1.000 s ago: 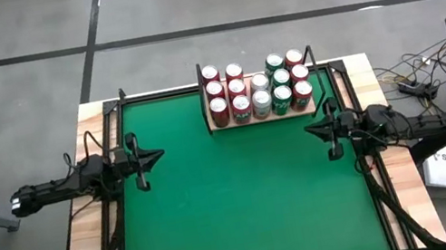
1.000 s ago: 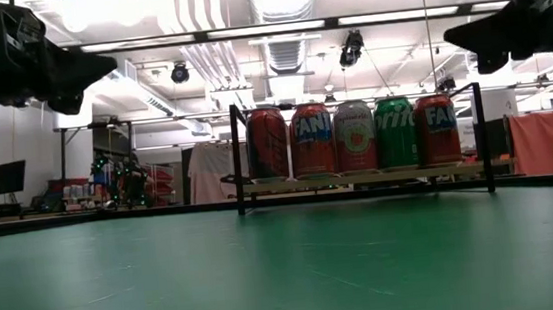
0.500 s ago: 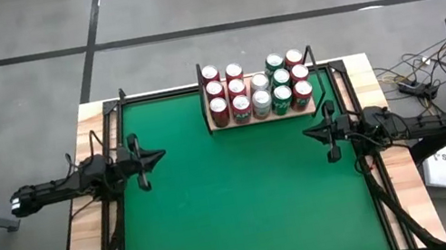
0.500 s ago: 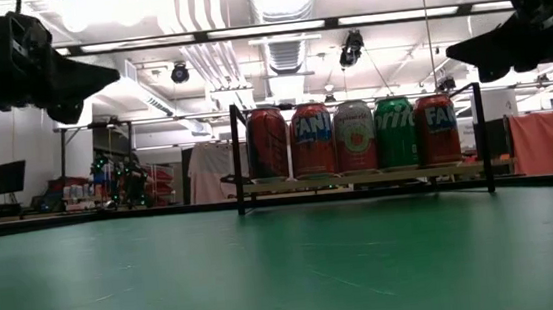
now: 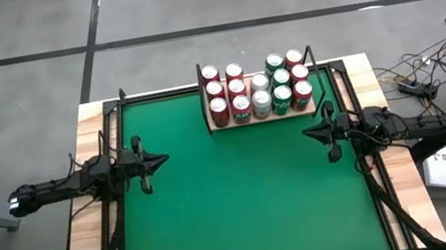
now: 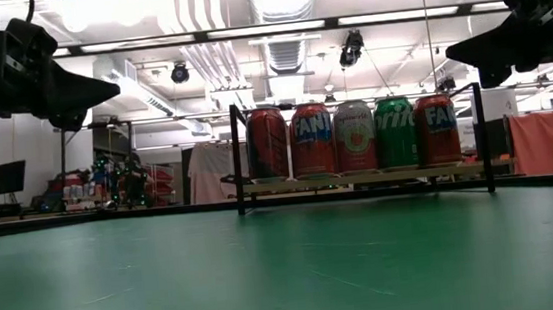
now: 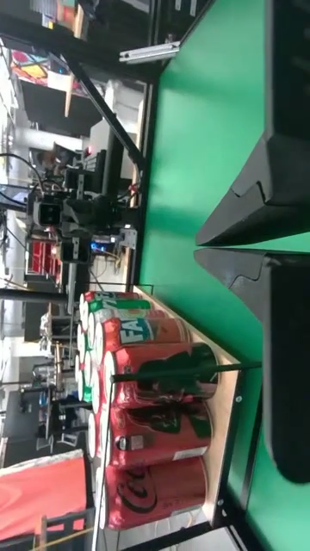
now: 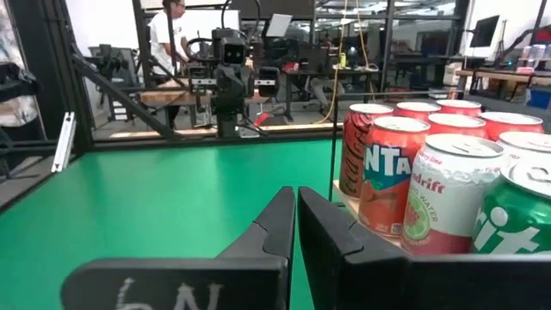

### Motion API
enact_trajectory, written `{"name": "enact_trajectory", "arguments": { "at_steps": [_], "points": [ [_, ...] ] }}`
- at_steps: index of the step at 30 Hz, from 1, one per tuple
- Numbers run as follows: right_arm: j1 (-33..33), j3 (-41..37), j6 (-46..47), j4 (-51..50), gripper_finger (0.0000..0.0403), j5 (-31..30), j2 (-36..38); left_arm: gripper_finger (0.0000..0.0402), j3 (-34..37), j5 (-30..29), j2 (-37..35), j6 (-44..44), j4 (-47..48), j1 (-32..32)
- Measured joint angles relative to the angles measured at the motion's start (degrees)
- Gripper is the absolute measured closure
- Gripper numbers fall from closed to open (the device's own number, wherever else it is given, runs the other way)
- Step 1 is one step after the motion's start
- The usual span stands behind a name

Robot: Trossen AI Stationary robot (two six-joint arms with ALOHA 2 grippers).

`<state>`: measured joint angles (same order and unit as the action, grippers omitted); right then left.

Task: Place canned beverage on shelf
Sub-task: Return to Home Position

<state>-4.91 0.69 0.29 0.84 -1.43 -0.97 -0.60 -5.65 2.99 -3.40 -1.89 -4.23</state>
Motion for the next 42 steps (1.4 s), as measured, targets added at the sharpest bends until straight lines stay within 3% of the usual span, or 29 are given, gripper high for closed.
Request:
{"name": "enact_trajectory", "arguments": {
  "at_steps": [7, 42],
  "points": [
    [0.00, -0.02, 9.97, -0.05, 0.0394, 0.01, -0.24, 0.0402, -0.02, -0.83, 1.76, -1.23, 0.12, 0.00],
    [0.00, -0.07, 10.04, -0.07, 0.0394, -0.04, -0.24, 0.0402, -0.11, -0.98, 7.90, -2.05, 0.16, 0.00]
  ]
}}
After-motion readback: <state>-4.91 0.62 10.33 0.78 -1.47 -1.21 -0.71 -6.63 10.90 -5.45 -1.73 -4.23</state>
